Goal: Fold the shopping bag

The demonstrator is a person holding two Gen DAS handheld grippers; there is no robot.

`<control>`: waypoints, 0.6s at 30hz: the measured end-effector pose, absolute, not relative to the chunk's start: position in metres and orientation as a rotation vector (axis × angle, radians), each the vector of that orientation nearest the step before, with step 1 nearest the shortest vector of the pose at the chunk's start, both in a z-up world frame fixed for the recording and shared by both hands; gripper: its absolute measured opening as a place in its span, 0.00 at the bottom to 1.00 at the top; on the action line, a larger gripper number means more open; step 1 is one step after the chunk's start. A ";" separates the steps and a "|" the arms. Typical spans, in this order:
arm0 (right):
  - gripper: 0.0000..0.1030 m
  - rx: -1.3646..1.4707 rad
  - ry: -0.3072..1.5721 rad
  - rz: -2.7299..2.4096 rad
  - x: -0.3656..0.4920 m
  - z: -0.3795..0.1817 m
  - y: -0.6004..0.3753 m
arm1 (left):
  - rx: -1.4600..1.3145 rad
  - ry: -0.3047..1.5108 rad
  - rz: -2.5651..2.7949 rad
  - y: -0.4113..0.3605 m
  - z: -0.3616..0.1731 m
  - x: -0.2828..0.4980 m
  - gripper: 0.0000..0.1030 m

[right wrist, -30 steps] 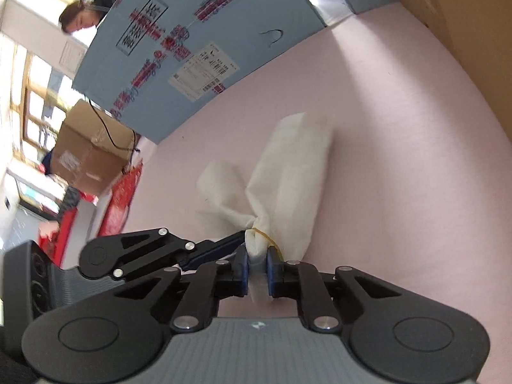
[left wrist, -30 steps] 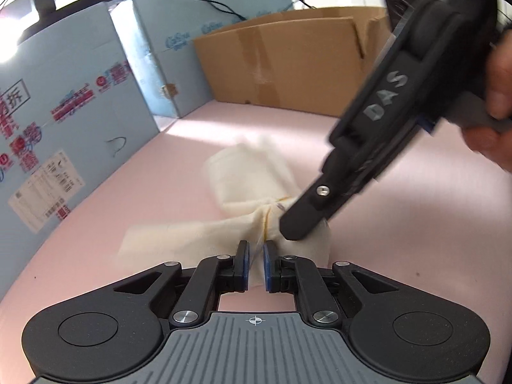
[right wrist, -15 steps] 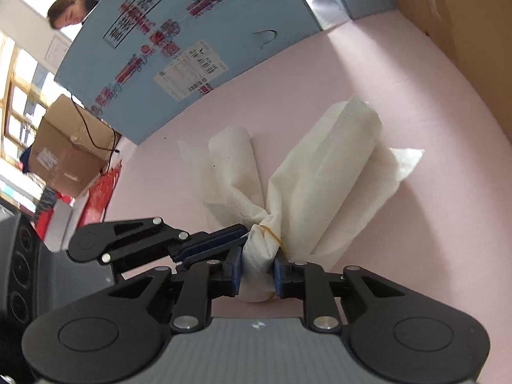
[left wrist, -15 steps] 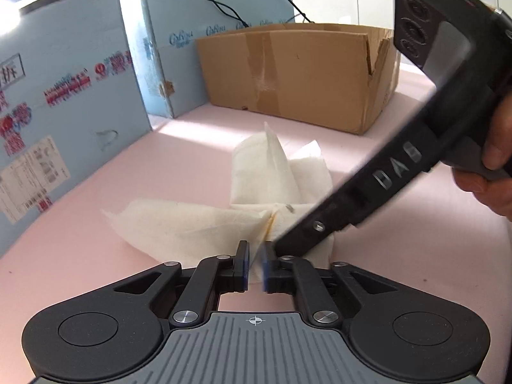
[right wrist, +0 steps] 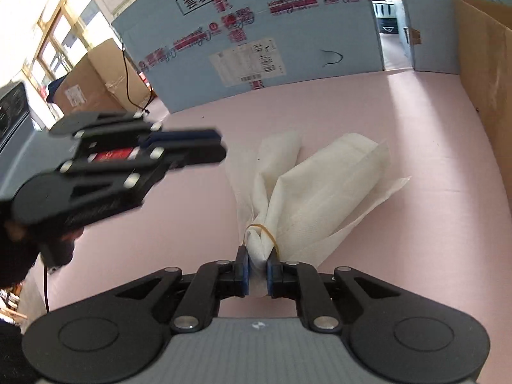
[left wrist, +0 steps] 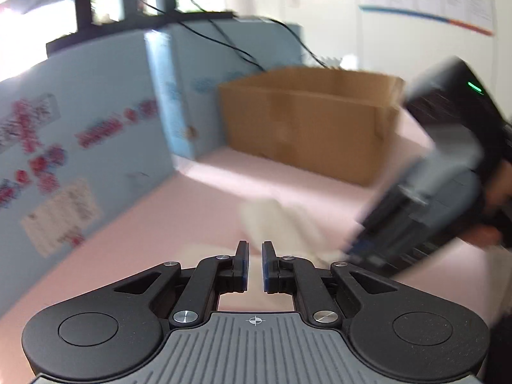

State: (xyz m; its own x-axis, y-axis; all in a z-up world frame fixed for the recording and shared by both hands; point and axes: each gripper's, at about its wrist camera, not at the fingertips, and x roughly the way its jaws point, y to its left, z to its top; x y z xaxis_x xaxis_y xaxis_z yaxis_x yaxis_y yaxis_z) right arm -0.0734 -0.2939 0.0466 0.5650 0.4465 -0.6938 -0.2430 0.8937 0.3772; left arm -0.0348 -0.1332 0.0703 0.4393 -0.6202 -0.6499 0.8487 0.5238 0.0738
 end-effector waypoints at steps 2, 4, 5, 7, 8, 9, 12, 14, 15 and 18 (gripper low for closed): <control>0.11 0.231 0.886 0.421 -0.074 0.043 -0.291 | 0.407 0.651 -0.942 -0.138 0.060 -0.035 0.11; 0.11 0.189 0.883 0.436 -0.076 0.042 -0.285 | 0.393 0.681 -0.938 -0.142 0.052 -0.035 0.10; 0.11 0.153 0.881 0.436 -0.077 0.042 -0.281 | 0.395 0.684 -0.934 -0.143 0.050 -0.035 0.10; 0.11 0.127 0.879 0.437 -0.077 0.041 -0.280 | 0.419 0.697 -0.926 -0.148 0.043 -0.034 0.10; 0.11 0.115 0.876 0.439 -0.078 0.041 -0.279 | 0.435 0.703 -0.920 -0.151 0.039 -0.034 0.10; 0.11 0.104 0.872 0.444 -0.079 0.041 -0.278 | 0.452 0.701 -0.914 -0.155 0.034 -0.036 0.10; 0.11 -0.060 0.851 0.451 -0.086 0.041 -0.264 | 0.482 0.674 -0.868 -0.161 0.027 -0.040 0.10; 0.11 -0.119 0.837 0.474 -0.090 0.043 -0.261 | 0.454 0.654 -0.793 -0.161 0.025 -0.036 0.11; 0.11 -0.140 0.831 0.502 -0.092 0.044 -0.259 | 0.414 0.652 -0.742 -0.160 0.025 -0.031 0.11; 0.11 -0.229 0.817 0.590 -0.103 0.046 -0.249 | 0.327 0.635 -0.659 -0.157 0.029 -0.012 0.09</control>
